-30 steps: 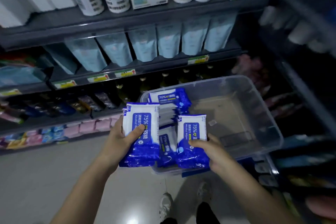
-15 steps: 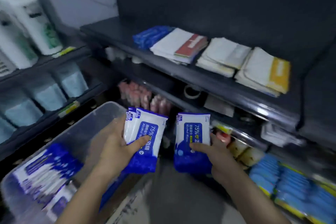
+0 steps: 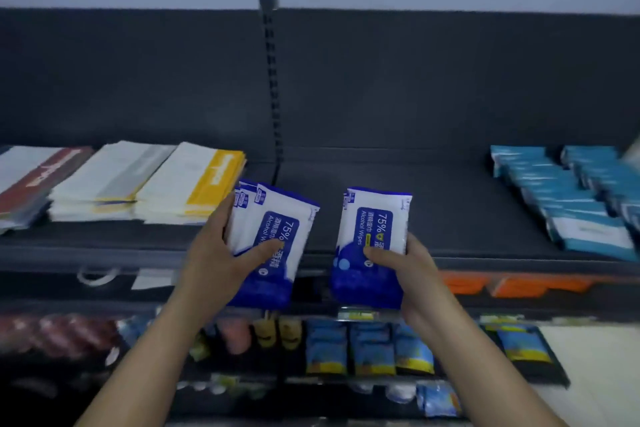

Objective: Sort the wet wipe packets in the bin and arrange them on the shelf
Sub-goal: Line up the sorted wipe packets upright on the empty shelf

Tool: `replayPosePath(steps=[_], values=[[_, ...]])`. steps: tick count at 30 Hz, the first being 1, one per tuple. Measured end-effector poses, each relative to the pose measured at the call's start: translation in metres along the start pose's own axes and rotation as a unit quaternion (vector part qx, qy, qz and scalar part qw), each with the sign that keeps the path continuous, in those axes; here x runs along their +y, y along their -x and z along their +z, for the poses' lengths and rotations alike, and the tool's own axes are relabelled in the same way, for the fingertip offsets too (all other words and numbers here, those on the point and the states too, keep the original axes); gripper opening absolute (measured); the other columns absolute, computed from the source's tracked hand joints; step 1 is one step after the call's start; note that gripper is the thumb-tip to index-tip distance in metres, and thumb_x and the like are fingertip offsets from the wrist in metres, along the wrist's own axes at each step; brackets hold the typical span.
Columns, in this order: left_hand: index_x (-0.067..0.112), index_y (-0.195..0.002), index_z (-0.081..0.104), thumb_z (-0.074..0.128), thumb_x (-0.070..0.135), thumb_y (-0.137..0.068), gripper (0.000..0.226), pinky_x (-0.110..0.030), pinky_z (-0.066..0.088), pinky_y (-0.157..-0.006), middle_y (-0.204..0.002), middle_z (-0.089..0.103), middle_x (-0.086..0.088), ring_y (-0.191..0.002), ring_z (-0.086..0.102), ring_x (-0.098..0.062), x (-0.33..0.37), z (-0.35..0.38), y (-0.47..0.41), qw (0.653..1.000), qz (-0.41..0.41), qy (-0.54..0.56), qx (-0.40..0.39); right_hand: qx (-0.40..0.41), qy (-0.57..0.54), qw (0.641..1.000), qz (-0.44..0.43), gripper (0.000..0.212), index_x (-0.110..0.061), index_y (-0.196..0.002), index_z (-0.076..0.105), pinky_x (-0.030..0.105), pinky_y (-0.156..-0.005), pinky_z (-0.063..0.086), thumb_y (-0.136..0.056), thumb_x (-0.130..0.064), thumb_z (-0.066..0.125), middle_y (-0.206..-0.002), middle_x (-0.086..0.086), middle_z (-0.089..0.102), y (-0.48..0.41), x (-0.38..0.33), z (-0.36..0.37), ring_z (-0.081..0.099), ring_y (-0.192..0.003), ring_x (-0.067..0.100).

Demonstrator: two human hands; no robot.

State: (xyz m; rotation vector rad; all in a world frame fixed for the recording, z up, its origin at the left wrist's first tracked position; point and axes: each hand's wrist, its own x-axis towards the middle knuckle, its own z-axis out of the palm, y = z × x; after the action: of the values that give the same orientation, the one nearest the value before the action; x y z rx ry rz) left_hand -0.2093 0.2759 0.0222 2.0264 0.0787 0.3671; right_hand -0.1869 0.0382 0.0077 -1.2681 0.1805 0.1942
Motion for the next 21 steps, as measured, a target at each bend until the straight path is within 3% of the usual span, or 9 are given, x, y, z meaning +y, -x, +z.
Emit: replayPosePath(steps=[7,11,17,21], values=[[0.036,-0.144,0.029,0.078,0.032,-0.072,0.087,-0.013,0.043,-0.068,-0.111,0.051,0.028,-0.091,0.055,0.005,0.038,0.087,-0.068,0.995,0.047,0.000,-0.087,0.072,-0.018,0.996,-0.041,0.033,-0.011,-0.107,0.059,0.033,-0.055,0.057,-0.079,0.004,0.065,-0.089,0.008,0.074,-0.028,-0.045,-0.079,0.071,-0.071,0.022],[0.038,-0.145,0.028,0.080,0.032,-0.071,0.091,-0.025,0.044,-0.089,-0.125,0.049,0.020,-0.109,0.051,-0.005,0.046,0.131,-0.109,0.988,0.066,-0.004,-0.142,0.147,-0.004,0.987,-0.071,0.037,-0.011,-0.111,0.059,0.032,-0.055,0.054,-0.078,0.002,0.066,-0.096,0.010,0.072,-0.060,-0.057,-0.106,0.070,-0.076,0.026],[0.037,-0.146,0.027,0.082,0.036,-0.069,0.095,-0.035,0.040,-0.106,-0.136,0.047,0.016,-0.123,0.047,-0.008,0.045,0.185,-0.184,0.977,0.079,-0.033,-0.197,0.229,0.056,0.966,-0.107,0.037,-0.014,-0.108,0.059,0.045,-0.076,0.056,-0.077,0.005,0.066,-0.100,0.010,0.071,-0.124,-0.086,-0.141,0.068,-0.087,0.030],[0.041,-0.146,0.024,0.082,0.039,-0.068,0.097,-0.031,0.039,-0.105,-0.139,0.046,0.018,-0.123,0.046,-0.005,0.037,0.205,-0.224,0.962,0.094,-0.076,-0.246,0.229,0.161,0.951,-0.129,0.044,-0.017,-0.112,0.056,0.023,-0.061,0.051,-0.076,0.006,0.068,-0.099,0.001,0.068,-0.168,-0.098,-0.155,0.065,-0.081,0.014]])
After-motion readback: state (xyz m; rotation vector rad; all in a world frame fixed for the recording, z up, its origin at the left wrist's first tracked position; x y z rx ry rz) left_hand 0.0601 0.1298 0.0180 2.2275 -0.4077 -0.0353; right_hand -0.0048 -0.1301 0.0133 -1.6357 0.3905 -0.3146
